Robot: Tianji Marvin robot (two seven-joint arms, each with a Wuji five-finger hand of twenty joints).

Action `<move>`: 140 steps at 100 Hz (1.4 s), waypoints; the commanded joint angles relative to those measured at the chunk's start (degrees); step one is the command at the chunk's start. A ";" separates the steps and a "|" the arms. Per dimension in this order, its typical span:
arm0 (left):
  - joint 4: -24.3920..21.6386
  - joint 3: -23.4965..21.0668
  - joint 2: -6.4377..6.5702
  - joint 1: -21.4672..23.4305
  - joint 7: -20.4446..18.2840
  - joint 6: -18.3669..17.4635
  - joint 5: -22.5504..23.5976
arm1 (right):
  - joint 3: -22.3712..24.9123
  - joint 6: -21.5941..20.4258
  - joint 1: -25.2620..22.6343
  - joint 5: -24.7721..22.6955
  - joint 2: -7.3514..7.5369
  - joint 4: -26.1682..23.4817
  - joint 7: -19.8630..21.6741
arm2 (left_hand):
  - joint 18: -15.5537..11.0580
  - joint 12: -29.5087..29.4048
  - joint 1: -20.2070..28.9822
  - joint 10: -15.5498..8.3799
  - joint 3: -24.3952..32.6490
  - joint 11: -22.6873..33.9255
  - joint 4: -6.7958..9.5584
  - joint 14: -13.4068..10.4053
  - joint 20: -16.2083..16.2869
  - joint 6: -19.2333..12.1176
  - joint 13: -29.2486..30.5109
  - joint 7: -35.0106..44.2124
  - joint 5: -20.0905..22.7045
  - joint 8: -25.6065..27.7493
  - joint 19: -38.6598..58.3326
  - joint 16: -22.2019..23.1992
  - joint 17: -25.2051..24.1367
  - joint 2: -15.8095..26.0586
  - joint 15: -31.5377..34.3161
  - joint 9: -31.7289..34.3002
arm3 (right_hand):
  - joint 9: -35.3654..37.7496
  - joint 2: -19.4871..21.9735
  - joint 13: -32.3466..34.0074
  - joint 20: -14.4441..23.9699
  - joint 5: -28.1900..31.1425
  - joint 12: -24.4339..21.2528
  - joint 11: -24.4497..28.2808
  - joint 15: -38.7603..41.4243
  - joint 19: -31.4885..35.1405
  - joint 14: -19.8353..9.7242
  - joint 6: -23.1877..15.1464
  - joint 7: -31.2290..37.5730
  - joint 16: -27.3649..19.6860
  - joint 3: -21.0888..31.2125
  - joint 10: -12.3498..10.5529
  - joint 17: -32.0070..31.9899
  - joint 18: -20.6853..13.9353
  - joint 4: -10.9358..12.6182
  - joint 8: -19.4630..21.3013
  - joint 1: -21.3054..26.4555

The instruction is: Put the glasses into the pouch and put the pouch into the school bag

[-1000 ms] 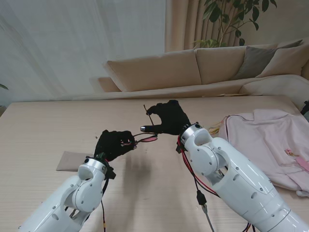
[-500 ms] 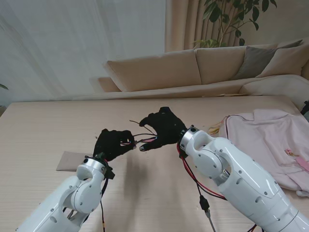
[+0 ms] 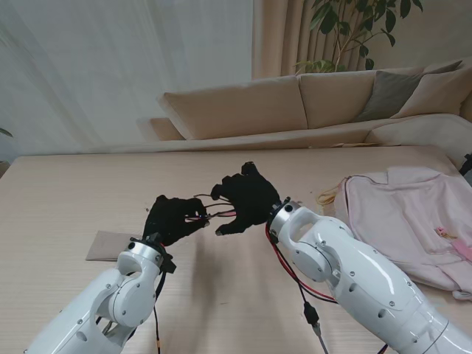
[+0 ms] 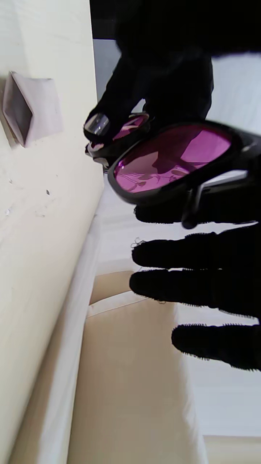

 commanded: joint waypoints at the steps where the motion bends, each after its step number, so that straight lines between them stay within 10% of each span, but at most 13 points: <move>1: -0.52 0.16 -0.19 0.17 -0.48 -0.75 0.50 | -0.52 -0.20 0.16 -0.48 -0.47 0.97 0.67 | -1.22 0.72 1.89 -0.27 -0.01 1.76 -0.36 -1.17 1.32 -2.92 1.32 3.43 2.38 1.35 2.57 1.00 -0.48 4.79 0.79 -0.17 | 2.66 -1.05 2.69 -0.98 2.36 1.51 1.94 2.08 2.01 -0.15 -1.34 1.39 1.23 -1.13 -1.03 0.54 1.49 2.79 1.59 3.05; 17: -0.15 0.97 -0.24 -0.38 0.14 -0.94 0.95 | -1.81 -0.68 0.82 -3.43 -0.89 4.01 -7.83 | -1.24 0.53 1.47 -0.65 0.20 1.30 -0.18 -1.45 1.16 -2.97 1.32 3.53 2.24 0.89 2.23 0.70 -0.54 4.69 0.18 -0.44 | 15.38 -1.38 13.83 0.44 13.59 2.33 4.95 7.04 5.81 -0.87 -6.02 5.08 2.22 -7.34 -2.94 6.30 3.10 2.80 4.53 16.41; 20: -0.10 1.13 -0.22 -0.51 0.13 -0.93 1.14 | -1.84 -0.60 0.78 -3.52 -0.93 4.24 -8.39 | -1.24 0.55 1.42 -0.63 0.22 1.34 -0.17 -1.47 1.16 -3.00 1.33 3.56 2.18 0.83 2.22 0.68 -0.54 4.64 0.14 -0.31 | 18.13 -0.51 16.08 0.96 15.33 2.75 4.47 7.57 5.97 -1.02 -7.74 7.28 1.74 -8.15 -3.27 7.25 3.23 0.80 0.02 19.53; 22: -0.06 1.24 -0.20 -0.60 0.15 -0.93 1.28 | -1.83 -0.53 0.73 -3.56 -0.95 4.35 -8.68 | -1.24 0.50 1.34 -0.68 0.23 1.26 -0.16 -1.52 1.15 -3.06 1.31 3.57 2.17 0.77 2.21 0.65 -0.54 4.63 0.09 -0.40 | 19.50 -1.11 17.06 1.26 15.30 2.95 4.24 7.76 6.08 -1.09 -8.88 9.90 1.50 -5.19 -3.46 7.78 3.23 -1.59 -3.22 20.52; 27: 0.05 1.53 -0.19 -0.82 0.23 -0.83 1.57 | -1.77 -0.48 0.65 -3.62 -1.05 4.80 -9.90 | -1.26 0.34 1.20 -0.63 0.32 1.14 -0.04 -1.57 1.14 -2.95 1.27 3.51 2.21 0.44 2.18 0.57 -0.55 4.46 -0.06 -0.32 | 23.16 -13.75 19.85 1.76 17.09 3.18 3.77 8.61 6.50 -1.18 -10.45 12.57 1.21 22.87 -3.69 9.37 3.60 -14.11 -5.49 14.35; 33: 0.26 1.97 -0.19 -1.16 0.33 -0.65 1.85 | -1.55 -0.63 0.55 -3.62 -1.12 5.14 -10.77 | -1.27 0.19 0.86 -0.95 0.45 0.91 0.15 -1.70 1.13 -3.33 1.16 3.46 2.19 0.04 2.17 0.44 -0.55 4.33 -0.30 -0.60 | 26.39 -15.08 22.10 2.02 18.61 3.20 3.37 9.35 6.88 -1.32 -11.81 14.48 1.09 27.71 -3.68 10.61 3.78 -17.68 -6.55 14.64; 54: 0.29 2.37 0.09 -1.95 -0.12 -0.30 3.41 | -0.64 -0.74 0.06 -3.44 -1.16 5.84 -11.67 | -1.61 -1.93 -2.10 -1.53 1.60 0.03 0.90 -2.47 0.88 -4.43 0.53 4.42 1.20 -1.21 1.72 -0.46 -0.64 2.60 -1.86 -1.13 | 37.46 -6.51 29.09 2.90 27.95 5.04 3.27 13.18 8.19 -0.36 -11.44 16.43 2.69 28.16 -1.83 13.69 4.33 -14.78 -8.56 17.91; 76: -1.42 1.55 0.55 -1.56 -1.53 0.48 5.50 | 0.53 0.05 -0.99 -1.52 -1.53 5.68 -11.39 | -1.29 -4.54 -12.31 -2.38 -0.72 -1.01 0.78 -3.17 0.16 -2.55 -4.01 0.81 -2.14 1.18 0.38 -0.90 -1.61 -1.01 -5.43 -6.70 | 39.62 -9.28 29.90 3.13 30.73 9.65 5.19 16.82 8.07 1.75 -7.46 16.49 5.29 33.43 1.99 13.12 4.59 -15.69 -5.32 17.73; 87: -2.50 0.73 0.44 -0.68 -2.15 1.51 4.55 | 1.15 0.91 -1.41 -0.17 -1.87 5.73 -11.72 | 4.53 -4.92 -16.75 -1.93 -0.68 -1.54 0.78 -2.53 -1.07 -0.42 -4.58 -1.36 -1.56 2.77 -2.32 -1.33 -0.07 -0.64 -6.91 -7.37 | 41.20 -11.14 31.10 3.26 32.30 10.51 5.51 18.30 8.30 2.70 -5.84 16.71 6.09 35.68 3.67 13.48 4.75 -16.08 -4.71 18.58; 106: -4.58 -1.61 0.61 1.89 -3.48 3.99 4.67 | 2.25 2.31 -1.87 0.34 -2.16 6.60 -13.31 | 6.90 -5.51 -17.82 -1.81 -2.49 -2.67 1.05 -2.32 -2.06 0.53 -5.70 -3.09 -1.92 3.03 -4.38 -1.93 0.72 -0.23 -8.78 -8.66 | 42.79 -12.86 32.24 3.50 33.77 10.73 5.01 18.89 8.75 4.08 -3.87 16.72 6.50 37.93 5.50 14.01 5.11 -16.59 -4.67 19.05; 140: -8.66 -8.77 2.06 7.87 -9.71 4.53 9.44 | 4.34 0.73 -1.72 -2.31 -1.83 9.38 -18.44 | -0.85 -7.56 -17.31 -2.75 -7.00 -7.73 1.54 -4.32 -2.43 3.27 -15.63 -11.10 -13.63 0.93 -4.86 -2.88 -4.42 1.09 -15.04 -21.21 | 45.78 -13.19 35.07 4.41 34.21 11.18 5.34 19.35 10.58 2.52 -4.26 16.23 6.83 37.97 3.46 15.98 3.81 -16.71 -5.59 19.72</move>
